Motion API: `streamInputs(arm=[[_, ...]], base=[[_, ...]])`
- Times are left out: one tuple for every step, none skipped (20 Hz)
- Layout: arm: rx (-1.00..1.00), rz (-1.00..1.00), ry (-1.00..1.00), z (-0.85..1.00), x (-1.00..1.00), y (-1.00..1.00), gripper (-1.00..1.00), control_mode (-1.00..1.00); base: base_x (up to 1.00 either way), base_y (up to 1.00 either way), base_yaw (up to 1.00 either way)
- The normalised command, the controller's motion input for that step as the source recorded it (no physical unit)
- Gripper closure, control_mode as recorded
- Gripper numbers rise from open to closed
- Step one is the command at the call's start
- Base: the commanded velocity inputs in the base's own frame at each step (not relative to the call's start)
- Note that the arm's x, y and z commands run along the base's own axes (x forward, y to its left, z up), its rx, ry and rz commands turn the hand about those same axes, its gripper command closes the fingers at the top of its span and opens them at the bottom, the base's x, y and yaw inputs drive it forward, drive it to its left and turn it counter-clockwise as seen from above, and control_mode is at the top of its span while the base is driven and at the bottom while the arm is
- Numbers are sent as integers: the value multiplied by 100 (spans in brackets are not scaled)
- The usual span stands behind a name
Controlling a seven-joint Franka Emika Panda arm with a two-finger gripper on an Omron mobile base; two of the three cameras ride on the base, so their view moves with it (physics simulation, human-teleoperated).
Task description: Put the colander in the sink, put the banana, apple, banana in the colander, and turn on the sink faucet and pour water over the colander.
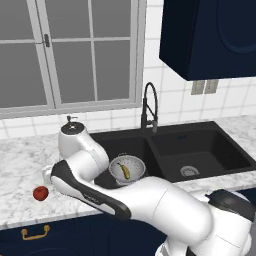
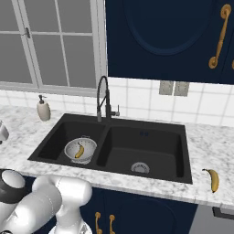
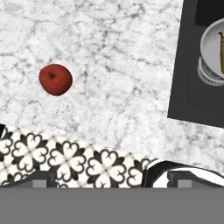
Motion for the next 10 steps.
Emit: streamInputs(arm=[[0,0,0,-26,0,73,-100,-100],[0,0,0,-28,0,68,-100,-100],[0,0,0,-26,12,57,-100,-100],[0,0,0,-30,25,46,-100,-100],[0,0,0,-31,26,41,-100,-100],[0,0,0,-35,22,39,-100,-100],[0,0,0,-37,20,38,-100,-100],[0,0,0,-40,16,38,-100,-100],[0,0,0,-40,15,33,-100,-100],[0,0,0,-36,16,24,-100,-100]], base=[[0,0,0],[0,0,0],[0,0,0],[0,0,0],[0,0,0],[0,0,0],[0,0,0],[0,0,0],[0,0,0],[0,0,0]])
